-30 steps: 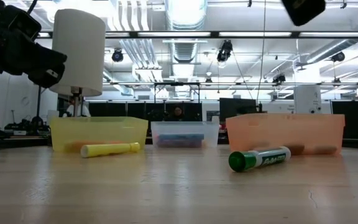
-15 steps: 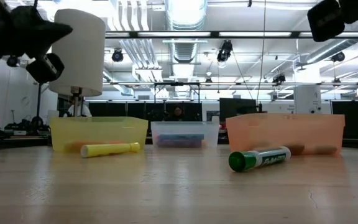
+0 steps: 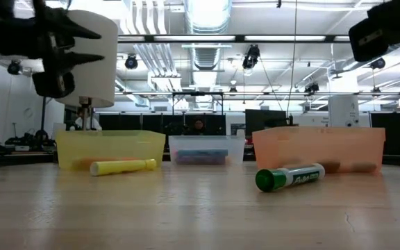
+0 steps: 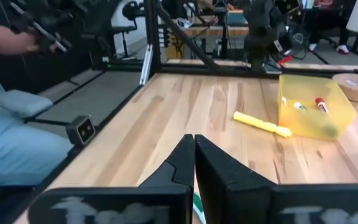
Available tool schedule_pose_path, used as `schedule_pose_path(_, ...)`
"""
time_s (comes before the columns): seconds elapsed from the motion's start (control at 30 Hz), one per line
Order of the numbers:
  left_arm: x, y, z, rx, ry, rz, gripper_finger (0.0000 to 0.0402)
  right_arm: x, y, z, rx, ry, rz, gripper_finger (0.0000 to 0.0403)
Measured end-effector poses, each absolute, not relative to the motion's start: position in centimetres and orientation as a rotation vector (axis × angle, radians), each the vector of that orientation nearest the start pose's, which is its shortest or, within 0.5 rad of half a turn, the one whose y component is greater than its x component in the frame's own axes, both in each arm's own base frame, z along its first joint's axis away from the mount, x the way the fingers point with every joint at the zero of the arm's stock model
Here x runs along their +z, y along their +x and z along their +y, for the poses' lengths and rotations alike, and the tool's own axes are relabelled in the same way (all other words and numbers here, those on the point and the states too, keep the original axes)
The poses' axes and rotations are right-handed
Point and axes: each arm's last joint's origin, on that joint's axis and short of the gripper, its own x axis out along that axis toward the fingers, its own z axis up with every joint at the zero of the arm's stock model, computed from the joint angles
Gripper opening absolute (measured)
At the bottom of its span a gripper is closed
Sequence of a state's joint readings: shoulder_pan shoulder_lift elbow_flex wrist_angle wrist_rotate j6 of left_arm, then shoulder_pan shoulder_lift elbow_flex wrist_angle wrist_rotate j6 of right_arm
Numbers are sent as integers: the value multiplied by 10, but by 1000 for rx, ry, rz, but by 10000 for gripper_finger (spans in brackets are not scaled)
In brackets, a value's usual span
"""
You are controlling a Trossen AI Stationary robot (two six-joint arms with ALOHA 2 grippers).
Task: Pick & Place Markers
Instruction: Put the large yellow highlighter pen into the transparent bin
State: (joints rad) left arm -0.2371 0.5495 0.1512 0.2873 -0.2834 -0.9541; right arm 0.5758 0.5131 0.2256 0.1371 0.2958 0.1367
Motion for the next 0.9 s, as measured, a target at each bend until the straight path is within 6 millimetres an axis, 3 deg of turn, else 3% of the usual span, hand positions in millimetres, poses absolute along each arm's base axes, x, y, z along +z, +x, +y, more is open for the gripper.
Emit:
schedule_pose_path(0.2, 205, 187, -38, 221, -938, 310, 193, 193, 118, 67, 266, 54, 196, 8)
schedule_pose_path(0.47, 209, 249, -71, 455, -819, 832, 197, 181, 117, 66, 263, 37, 232, 8)
schedule_pose_path(0.57, 215, 273, -82, 481, -788, 888, 197, 180, 117, 66, 265, 36, 236, 9)
schedule_pose_path(0.73, 194, 294, -91, 601, -706, 1048, 197, 179, 117, 66, 266, 34, 241, 9)
schedule_pose_path(0.9, 186, 311, -97, 655, -662, 1109, 197, 179, 117, 66, 267, 35, 239, 9)
